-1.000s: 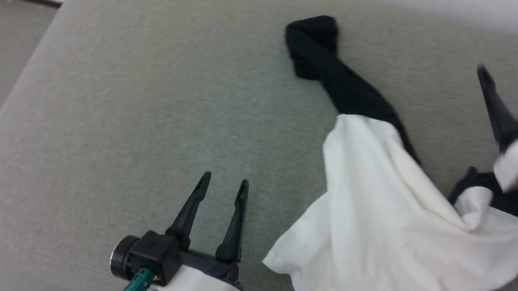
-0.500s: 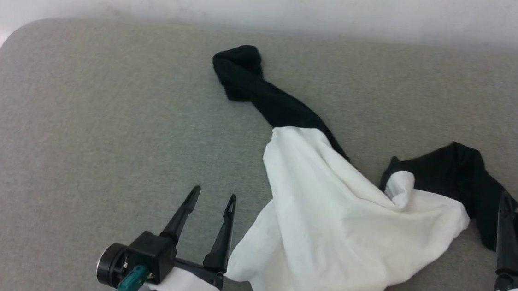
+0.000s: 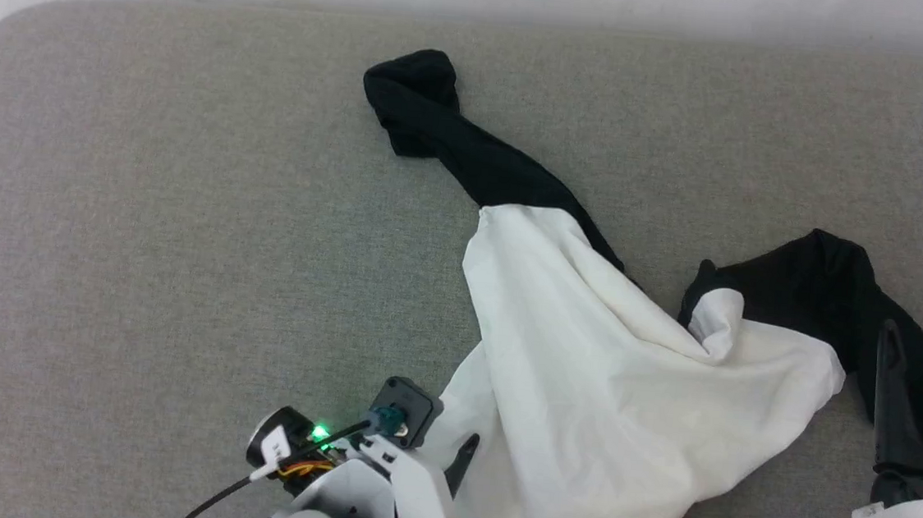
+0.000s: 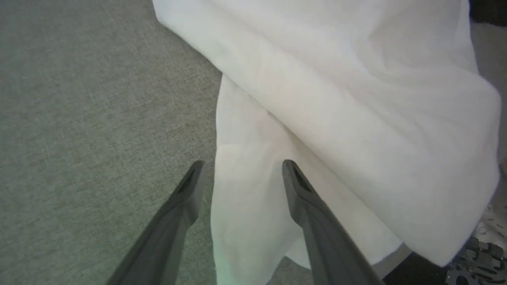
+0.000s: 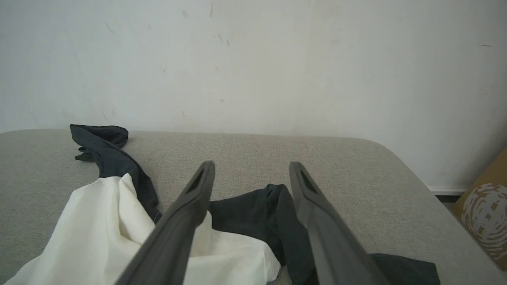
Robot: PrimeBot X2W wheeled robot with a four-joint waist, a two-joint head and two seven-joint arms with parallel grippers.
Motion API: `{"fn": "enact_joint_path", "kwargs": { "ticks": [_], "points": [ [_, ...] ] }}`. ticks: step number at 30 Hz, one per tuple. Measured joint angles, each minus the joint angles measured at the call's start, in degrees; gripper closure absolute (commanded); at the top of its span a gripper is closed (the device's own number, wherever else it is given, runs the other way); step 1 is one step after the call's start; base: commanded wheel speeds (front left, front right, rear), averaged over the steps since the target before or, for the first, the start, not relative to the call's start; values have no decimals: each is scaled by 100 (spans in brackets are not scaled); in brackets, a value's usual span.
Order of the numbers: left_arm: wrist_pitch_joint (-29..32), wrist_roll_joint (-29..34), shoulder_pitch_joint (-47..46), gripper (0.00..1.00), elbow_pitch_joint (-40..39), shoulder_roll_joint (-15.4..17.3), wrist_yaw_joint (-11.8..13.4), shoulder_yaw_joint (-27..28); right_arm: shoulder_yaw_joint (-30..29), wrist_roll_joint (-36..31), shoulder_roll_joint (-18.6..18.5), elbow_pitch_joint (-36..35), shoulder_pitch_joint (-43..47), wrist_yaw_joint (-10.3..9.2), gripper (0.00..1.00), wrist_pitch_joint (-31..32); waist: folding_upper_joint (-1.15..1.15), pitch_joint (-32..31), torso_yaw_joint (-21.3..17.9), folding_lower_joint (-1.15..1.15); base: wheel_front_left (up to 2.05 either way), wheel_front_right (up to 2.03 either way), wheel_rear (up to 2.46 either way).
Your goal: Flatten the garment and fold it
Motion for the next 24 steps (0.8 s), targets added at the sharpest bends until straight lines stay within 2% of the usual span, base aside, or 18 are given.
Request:
{"fn": "enact_joint_path", "kwargs": {
  "ticks": [7, 9, 15, 20, 24],
  "points": [
    [581, 111, -438, 0, 601, -69, -156, -290, 36, 32, 3, 0, -110, 1, 0, 41, 0, 148, 10, 0, 0, 0, 0],
    [581, 115, -533, 100, 706, -90, -159, -326, 32, 32, 2, -1, -116, 0, 0, 44, 0, 160, 17, 0, 0, 0, 0],
    [367, -183, -469, 100, 714, -218, -126, -105, -34, 66, 3, -8, -211, 1, 0, 43, 0, 138, 90, 0, 0, 0, 0],
    [369, -450, 96, 100, -58, -14, 315, 347, -90, 81, 4, -10, -214, 1, 0, 42, 0, 92, 231, 0, 0, 0, 0],
    [637, -617, 905, 100, -943, 232, 694, 575, -116, 103, 4, -13, -207, 0, 0, 44, 0, 59, 393, 0, 0, 0, 0]
  ]
}}
